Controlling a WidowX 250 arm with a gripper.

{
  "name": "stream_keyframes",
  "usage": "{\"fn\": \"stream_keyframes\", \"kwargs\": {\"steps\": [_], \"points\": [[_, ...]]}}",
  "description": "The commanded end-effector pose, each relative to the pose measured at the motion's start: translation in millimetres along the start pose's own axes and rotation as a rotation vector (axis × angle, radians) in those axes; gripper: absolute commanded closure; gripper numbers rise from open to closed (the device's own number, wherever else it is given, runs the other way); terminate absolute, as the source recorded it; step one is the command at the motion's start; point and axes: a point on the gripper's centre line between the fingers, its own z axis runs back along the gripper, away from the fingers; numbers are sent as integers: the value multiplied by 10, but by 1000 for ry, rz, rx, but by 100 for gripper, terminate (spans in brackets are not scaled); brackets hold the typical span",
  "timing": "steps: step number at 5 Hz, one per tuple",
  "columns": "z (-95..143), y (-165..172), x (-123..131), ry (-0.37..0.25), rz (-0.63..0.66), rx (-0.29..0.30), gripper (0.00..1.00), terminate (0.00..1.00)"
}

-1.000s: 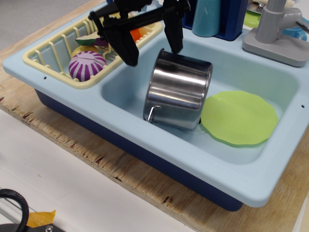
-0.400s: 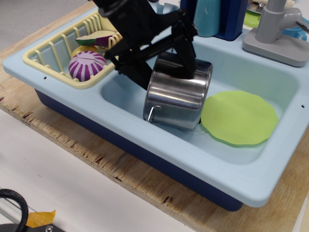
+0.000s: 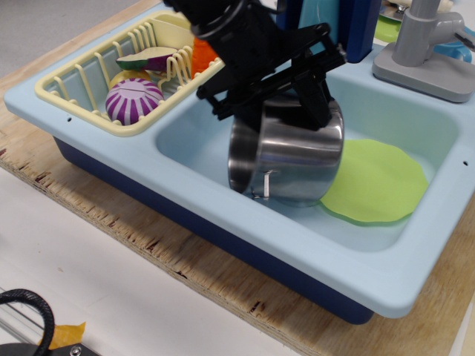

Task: Flip pot upright which is in sink

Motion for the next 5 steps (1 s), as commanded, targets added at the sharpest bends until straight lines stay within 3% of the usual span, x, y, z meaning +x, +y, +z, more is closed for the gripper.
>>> {"fn": "stream_keyframes", "kwargs": {"steps": [1, 2, 3, 5], "points": [[74, -171, 111, -35, -170, 143, 100, 0], [21, -243, 122, -25, -242, 142, 100, 0], [-91, -293, 89, 14, -239, 90, 0, 0], [-91, -293, 89, 14, -239, 90, 0, 0]]}}
